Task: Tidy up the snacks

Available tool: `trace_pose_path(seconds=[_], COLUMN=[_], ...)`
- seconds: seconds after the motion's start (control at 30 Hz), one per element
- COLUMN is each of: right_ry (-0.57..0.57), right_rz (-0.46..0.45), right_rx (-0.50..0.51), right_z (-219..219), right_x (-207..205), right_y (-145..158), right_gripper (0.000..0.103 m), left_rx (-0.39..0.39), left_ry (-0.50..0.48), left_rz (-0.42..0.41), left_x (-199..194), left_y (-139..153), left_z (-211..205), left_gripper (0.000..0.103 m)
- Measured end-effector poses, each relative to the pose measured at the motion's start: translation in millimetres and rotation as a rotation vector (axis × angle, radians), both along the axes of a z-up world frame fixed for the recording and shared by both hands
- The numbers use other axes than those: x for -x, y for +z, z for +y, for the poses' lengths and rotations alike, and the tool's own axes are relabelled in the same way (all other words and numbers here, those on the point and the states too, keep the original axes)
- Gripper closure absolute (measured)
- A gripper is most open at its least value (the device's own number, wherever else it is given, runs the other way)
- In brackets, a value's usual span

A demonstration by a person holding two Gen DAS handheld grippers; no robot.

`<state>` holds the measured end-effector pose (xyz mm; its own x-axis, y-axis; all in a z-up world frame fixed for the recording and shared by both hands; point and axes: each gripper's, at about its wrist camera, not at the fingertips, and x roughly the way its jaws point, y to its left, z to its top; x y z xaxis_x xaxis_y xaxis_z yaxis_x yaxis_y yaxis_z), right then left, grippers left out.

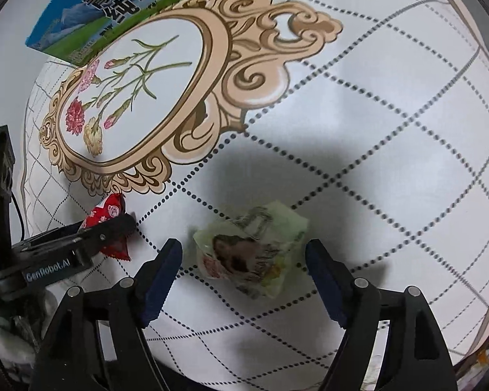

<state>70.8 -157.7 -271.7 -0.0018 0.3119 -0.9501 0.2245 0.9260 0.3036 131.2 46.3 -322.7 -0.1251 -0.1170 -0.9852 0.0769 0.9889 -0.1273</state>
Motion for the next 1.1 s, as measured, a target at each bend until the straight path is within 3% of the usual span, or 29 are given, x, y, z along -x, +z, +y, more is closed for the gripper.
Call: trace_pose_path(seconds=[0.1,0.17,0.4,0.43,0.53,0.73,0.83,0.87,1.1], right_ry=[-0.004,0.012,0.048,0.04,0.003,0.044,0.054,0.057,0.103], right_rz=[-0.012,-0.023,-0.039,-0.038,-0.011,0.013,0.008,0.004,-0.027], right_rx=[0.032,0.074,0.103,0.095,0.032,0.058,0.079,0.093,0.151], right_z=[9,21,40,41,30,36,41,42,57], right_x=[-5,-10,-10,-10,-6,-3,-1,0,10], right_y=[-7,-9,-13,-12,-11,-13,-13,-13,-14], right_gripper=[0.025,0.036,0.038,0.036,0.03,0.028,0.03,0.036,0.044], left_rx=[-0.035,-0.048,-0.028,-0.005,0.096,0.051,-0.019,-0.031,-0.042], left_ry=[-0.025,-0.043,-0.037,-0.019,0.036,-0.021,-0.052,-0.058,-0.065], left_rz=[-0.022,-0.037,-0.043,-0.041,0.018,0.031,-0.01,-0.024,-0.062], left_x=[-7,-5,-1,0,4,0,2,3,3], left_y=[1,6,11,11,1,-4,-2,0,15], left_z=[-16,-26,-29,-24,-4,-16,-25,-28,-31], left_gripper=[0.043,0.053,0.059,0.058,0.036,0.037,0.053,0.061,0.065])
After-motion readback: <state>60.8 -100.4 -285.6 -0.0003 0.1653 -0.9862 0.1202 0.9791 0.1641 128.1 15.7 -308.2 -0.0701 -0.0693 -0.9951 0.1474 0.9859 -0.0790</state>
